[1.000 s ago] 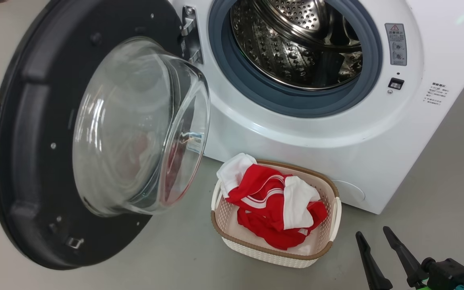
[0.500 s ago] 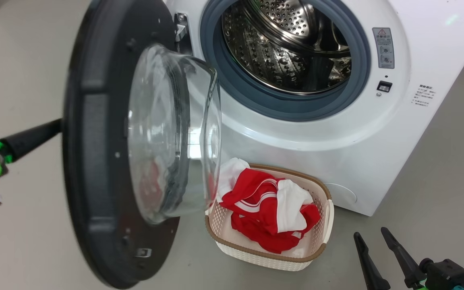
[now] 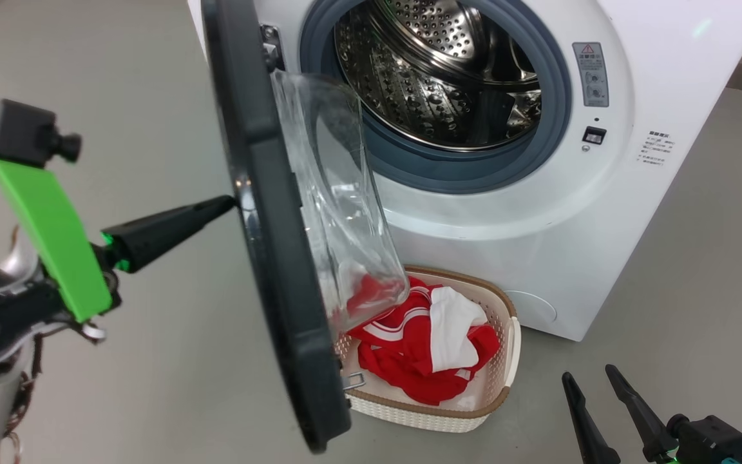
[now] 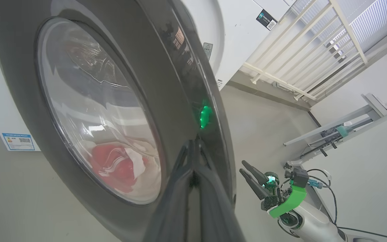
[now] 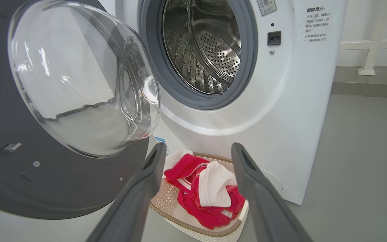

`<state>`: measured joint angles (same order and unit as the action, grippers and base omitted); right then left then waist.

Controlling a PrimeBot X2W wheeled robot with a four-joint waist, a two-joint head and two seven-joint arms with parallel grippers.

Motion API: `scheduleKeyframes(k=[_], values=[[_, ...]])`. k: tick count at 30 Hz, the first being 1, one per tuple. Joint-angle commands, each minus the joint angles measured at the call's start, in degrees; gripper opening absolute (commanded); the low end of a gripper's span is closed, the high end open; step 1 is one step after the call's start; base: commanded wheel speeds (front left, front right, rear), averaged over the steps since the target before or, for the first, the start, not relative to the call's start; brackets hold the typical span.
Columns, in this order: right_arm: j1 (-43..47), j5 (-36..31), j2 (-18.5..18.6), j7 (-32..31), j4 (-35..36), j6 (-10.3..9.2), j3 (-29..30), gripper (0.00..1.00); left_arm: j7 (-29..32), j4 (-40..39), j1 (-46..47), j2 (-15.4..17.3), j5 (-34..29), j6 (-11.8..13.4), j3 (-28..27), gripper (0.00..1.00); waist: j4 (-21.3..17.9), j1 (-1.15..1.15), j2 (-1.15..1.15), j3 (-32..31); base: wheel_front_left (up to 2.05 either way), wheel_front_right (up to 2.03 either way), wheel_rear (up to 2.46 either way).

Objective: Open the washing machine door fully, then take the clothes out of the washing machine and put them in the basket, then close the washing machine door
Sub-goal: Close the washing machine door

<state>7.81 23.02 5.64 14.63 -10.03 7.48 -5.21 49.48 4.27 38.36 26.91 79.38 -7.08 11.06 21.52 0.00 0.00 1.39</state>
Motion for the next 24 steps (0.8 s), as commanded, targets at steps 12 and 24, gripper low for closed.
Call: scheduleKeyframes(k=[12, 24], values=[[-1.45, -1.01, 0.58, 0.37, 1.43, 0.01, -1.34, 1.00, -6.40, -0.90, -0.73, 3.73, 0.47, -0.41, 0.81, 0.00, -0.77, 0.00, 0.00, 0.32, 0.00, 0.00, 0.00], [-0.68, -1.03, -0.41, 0.37, 1.03, 0.01, -1.41, 1.00, -16.37, 2.65, -9.47, 4.24, 0.92, -0.41, 1.97, 0.37, 0.57, 0.00, 0.00, -1.83, 0.00, 0.00, 0.00]])
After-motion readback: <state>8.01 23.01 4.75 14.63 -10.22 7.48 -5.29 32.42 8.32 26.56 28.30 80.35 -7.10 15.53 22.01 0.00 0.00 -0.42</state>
